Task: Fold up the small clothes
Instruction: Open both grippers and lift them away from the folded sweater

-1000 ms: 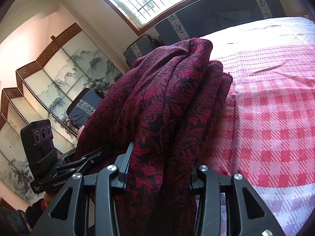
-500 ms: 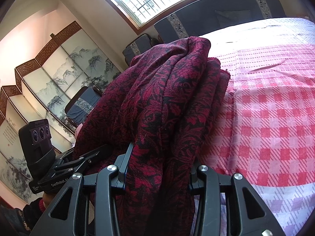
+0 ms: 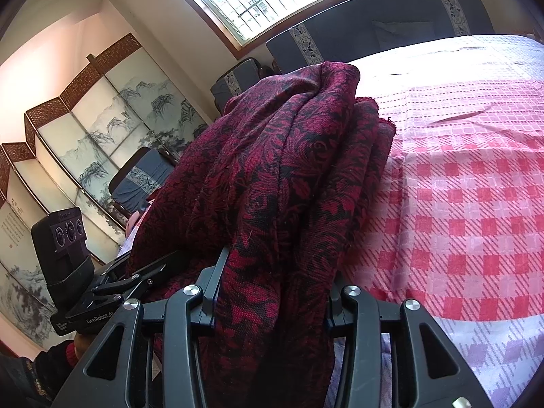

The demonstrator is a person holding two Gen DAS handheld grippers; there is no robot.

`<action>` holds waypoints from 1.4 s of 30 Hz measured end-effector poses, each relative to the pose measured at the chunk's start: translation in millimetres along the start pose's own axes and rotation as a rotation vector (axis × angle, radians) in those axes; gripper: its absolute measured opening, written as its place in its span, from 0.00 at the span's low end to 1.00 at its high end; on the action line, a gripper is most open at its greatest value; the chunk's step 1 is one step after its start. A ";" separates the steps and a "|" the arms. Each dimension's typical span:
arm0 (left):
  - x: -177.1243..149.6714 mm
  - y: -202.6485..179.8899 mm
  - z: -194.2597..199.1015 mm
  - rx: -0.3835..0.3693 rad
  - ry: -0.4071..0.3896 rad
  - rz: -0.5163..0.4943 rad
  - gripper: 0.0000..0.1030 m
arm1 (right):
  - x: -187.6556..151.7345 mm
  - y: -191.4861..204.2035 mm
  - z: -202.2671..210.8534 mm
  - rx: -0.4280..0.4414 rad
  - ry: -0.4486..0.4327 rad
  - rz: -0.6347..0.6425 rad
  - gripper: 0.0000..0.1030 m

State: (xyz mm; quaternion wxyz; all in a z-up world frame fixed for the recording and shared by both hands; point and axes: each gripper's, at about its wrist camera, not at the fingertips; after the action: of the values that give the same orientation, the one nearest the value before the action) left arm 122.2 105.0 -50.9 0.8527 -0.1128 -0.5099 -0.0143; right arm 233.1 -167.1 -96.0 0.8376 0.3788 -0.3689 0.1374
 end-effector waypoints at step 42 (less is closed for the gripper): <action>21.1 -46.9 94.0 0.328 -0.378 -0.183 1.00 | -17.8 110.4 85.1 -0.196 -0.292 0.360 0.82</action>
State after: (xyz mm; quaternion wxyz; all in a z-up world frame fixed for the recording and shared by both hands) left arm 44.4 80.6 18.6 0.7442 0.0729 -0.6638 0.0128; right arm 120.9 -154.4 -12.4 0.7701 0.2396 -0.5593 0.1918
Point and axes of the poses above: each gripper's, at about its wrist camera, not at the fingertips, and z roughly against the way its jaws point, y to its left, x to its top, and after that the axes turned 11 degrees about -y, right-handed
